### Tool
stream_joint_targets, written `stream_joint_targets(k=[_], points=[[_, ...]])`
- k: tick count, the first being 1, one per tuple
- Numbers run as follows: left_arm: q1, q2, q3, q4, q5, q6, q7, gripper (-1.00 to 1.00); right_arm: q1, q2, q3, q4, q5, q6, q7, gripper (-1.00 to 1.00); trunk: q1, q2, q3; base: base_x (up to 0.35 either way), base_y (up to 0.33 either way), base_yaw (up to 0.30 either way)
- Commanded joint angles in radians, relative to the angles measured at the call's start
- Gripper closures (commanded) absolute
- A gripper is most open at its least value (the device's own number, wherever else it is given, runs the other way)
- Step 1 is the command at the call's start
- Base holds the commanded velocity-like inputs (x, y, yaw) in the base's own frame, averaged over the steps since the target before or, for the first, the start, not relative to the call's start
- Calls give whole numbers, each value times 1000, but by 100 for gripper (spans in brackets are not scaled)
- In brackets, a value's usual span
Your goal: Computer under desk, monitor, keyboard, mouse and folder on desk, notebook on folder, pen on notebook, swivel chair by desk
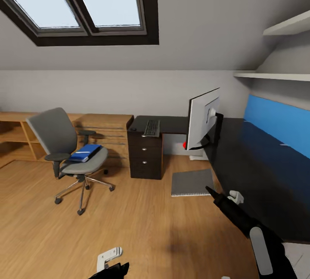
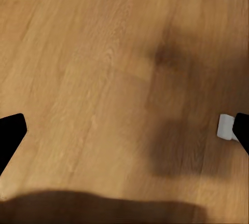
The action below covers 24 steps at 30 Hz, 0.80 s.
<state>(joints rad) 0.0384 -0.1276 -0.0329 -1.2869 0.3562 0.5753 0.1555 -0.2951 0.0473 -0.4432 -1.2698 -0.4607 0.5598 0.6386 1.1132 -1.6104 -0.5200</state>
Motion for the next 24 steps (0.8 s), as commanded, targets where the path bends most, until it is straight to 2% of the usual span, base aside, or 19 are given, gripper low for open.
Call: stream_joint_targets(k=[1,7,10,12,15,16,17,18,20,22,24], points=[[0,0,-1,-2,10,3,9,-100,-1,2,11,13,-4,8,7,100,0,-1,-1,0,53,0],[0,0,-1,-2,10,3,11,-100,-1,-2,74,36,2,0,7,100,0,-1,-1,0,19,0],[0,1,-1,1,10,3,12,-100,-1,-1,91,62,13,-8,1,100,0,-1,-1,0,3,0],[0,2,-1,5,9,3,13,-100,-1,-1,115,88,42,-26,-13,100,0,-1,-1,0,1,0],[0,5,0,7,8,3,13,-100,-1,0,154,115,113,-79,-72,100,0,-1,-1,0,0,0],[0,8,1,9,8,3,13,-100,-1,1,175,125,159,-114,-125,100,0,-1,-1,0,0,0],[0,10,2,10,8,3,13,-100,-1,1,187,128,184,-131,-159,100,0,-1,-1,0,0,0],[0,17,4,13,8,3,12,-100,-1,3,217,132,238,-159,-241,100,0,-1,-1,0,0,0],[0,31,7,16,9,3,12,-100,-1,7,258,135,292,-177,-338,100,0,-1,-1,0,0,0],[0,68,9,18,10,3,10,-100,-1,28,361,140,376,-196,-554,100,0,-1,-1,0,0,0],[0,88,9,20,11,4,10,-100,-1,43,415,145,400,-201,-668,100,0,-1,-1,0,0,0]])
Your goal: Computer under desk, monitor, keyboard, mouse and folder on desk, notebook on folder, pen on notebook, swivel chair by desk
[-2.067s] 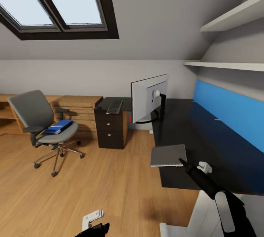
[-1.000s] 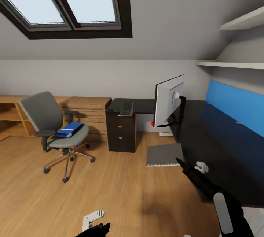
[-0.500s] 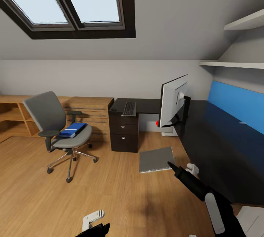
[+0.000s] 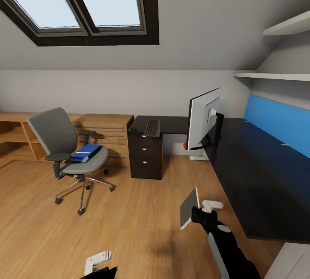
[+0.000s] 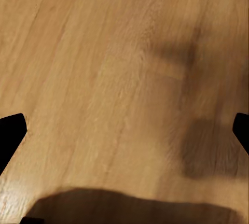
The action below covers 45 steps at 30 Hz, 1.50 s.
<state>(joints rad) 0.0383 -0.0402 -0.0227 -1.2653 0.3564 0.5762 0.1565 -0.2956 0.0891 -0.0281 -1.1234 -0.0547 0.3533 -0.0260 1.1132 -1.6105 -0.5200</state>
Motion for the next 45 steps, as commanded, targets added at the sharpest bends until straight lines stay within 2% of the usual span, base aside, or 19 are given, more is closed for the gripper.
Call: stream_joint_targets(k=[1,2,3,5,6,8,9,11,13,15,17,21,27,29,30,31,45], points=[[0,16,-1,4,12,4,10,-100,0,13,52,16,9,1,-114,100,0,-1,-1,0,0,0],[0,22,-1,9,12,4,10,-100,0,18,77,29,14,0,-165,100,0,-1,-1,0,0,0],[0,31,0,23,12,4,11,-100,0,25,121,65,21,-5,-255,100,0,-1,-1,0,0,0],[0,38,0,46,12,4,12,-100,0,32,173,136,25,-32,-342,100,0,-1,-1,0,0,0],[0,39,0,52,12,4,12,-100,0,33,185,161,26,-51,-360,100,0,-1,-1,0,0,0],[0,42,0,66,12,3,12,-100,0,39,210,227,27,-146,-397,100,0,-1,-1,0,0,0],[0,43,0,75,12,2,12,-100,0,43,219,266,29,-236,-411,100,0,-1,-1,0,0,0],[0,41,2,110,14,-26,9,-100,0,50,232,412,31,-532,-429,100,0,-1,-1,0,0,0],[0,40,-2,146,14,-64,8,-100,0,50,234,488,30,-622,-431,100,0,-1,-1,6,4,0],[0,38,-10,260,12,-204,7,-100,0,51,236,595,34,-698,-431,100,0,-1,-1,150,112,0],[0,37,-13,301,11,-292,6,-100,0,51,237,648,34,-716,-427,100,0,-1,-1,227,166,0],[0,36,-17,324,11,-334,6,-100,0,51,243,699,37,-723,-409,100,0,-1,-1,264,172,0],[0,36,-32,333,12,-339,5,-100,0,50,246,706,38,-725,-378,100,0,-1,-1,95,52,0],[0,36,-50,341,13,-339,5,-100,0,49,246,707,38,-731,-373,100,0,-1,-1,12,6,0],[0,36,-88,369,13,-341,6,-100,0,49,246,711,38,-760,-370,100,0,-1,-1,129,86,-4],[0,36,-110,384,13,-343,7,-100,0,48,245,720,38,-799,-369,100,0,-1,0,31,20,-170],[0,37,-115,391,16,-350,8,-100,0,46,246,725,40,-813,-368,100,0,-1,3,113,69,-153]])
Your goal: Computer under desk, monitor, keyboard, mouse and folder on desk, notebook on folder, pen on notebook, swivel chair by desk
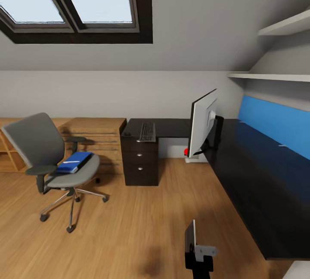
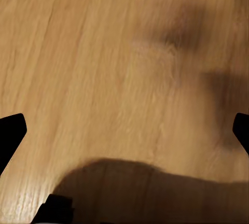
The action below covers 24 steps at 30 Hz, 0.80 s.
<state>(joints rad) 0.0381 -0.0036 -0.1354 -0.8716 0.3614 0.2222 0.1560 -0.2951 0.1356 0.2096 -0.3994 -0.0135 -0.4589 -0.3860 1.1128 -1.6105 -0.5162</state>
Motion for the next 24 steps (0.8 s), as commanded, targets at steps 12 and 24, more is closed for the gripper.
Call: stream_joint_targets(k=[12,24], points=[[0,1,-4,-2,8,-24,15,-100,-1,0,7,35,-2,-1,-8,100,0,0,-1,294,113,-1],[0,-1,-4,-1,7,-24,14,-100,-1,0,7,36,-2,-1,-8,100,0,0,-1,280,205,0]])
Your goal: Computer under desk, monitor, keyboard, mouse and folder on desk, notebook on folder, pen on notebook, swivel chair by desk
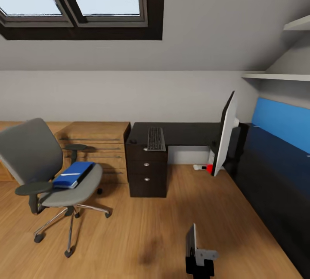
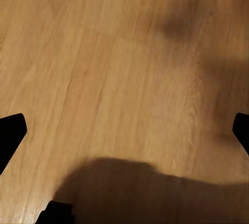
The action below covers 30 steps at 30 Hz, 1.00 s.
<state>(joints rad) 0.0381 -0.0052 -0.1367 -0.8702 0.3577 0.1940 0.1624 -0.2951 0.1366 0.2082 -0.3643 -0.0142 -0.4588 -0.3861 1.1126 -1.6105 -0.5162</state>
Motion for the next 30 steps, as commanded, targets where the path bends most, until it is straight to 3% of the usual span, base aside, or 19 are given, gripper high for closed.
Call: stream_joint_targets(k=[1,8,13,30], points=[[0,1,-3,-2,10,4,8,-100,-1,0,8,1,-1,-1,-8,100,1,0,-1,295,151,0],[0,1,-5,15,9,2,8,-100,-1,0,8,1,-1,-1,-8,100,1,0,-1,314,81,0],[0,2,-3,17,10,1,6,-100,-1,-1,8,1,-1,-1,-8,100,1,0,-1,52,2,0],[0,2,0,14,13,-1,9,-100,-1,-2,7,1,-1,-1,-8,100,-65,119,52,0,0,0]])
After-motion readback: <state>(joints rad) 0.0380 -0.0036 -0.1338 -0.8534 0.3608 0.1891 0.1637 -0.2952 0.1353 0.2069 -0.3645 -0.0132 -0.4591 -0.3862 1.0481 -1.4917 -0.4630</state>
